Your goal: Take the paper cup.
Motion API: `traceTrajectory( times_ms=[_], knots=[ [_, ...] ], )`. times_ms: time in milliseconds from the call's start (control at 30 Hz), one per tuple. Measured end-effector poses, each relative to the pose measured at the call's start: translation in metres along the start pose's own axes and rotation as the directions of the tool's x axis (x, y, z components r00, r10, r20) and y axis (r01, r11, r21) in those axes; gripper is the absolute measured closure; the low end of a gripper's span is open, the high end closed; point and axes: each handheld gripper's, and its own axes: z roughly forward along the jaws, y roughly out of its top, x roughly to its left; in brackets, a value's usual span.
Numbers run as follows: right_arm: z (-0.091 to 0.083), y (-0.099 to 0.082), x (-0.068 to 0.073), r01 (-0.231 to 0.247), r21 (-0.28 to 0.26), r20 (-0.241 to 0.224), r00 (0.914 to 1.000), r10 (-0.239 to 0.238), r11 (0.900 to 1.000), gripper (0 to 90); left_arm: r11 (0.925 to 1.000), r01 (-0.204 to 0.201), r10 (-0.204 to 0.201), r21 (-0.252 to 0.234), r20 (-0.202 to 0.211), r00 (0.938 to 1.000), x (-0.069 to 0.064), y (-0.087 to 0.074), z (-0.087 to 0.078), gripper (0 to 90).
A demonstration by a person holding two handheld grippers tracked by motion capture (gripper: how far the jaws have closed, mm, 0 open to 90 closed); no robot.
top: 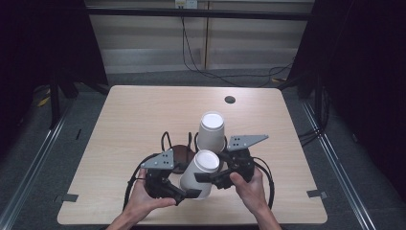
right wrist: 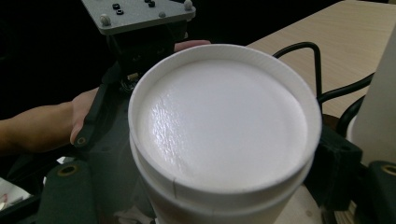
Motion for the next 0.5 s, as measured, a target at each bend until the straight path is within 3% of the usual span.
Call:
traceTrajectory(
  times_ms=[133,500],
  knots=[
    [0.004,0.0,0.001,0.006,0.006,-0.005,1.0,-0.006,1.0,23.9,0.9999,0.012,-0.013,0.012,0.021,0.9997,0.001,0.0,0.004,11.0],
    [0.006,-0.003,-0.001,-0.011,0.01,-0.006,0.9999,0.011,0.9999,23.9,0.9995,0.016,-0.017,0.028,0.02,0.9997,0.0,-0.001,0.014,10.7]
  ],
)
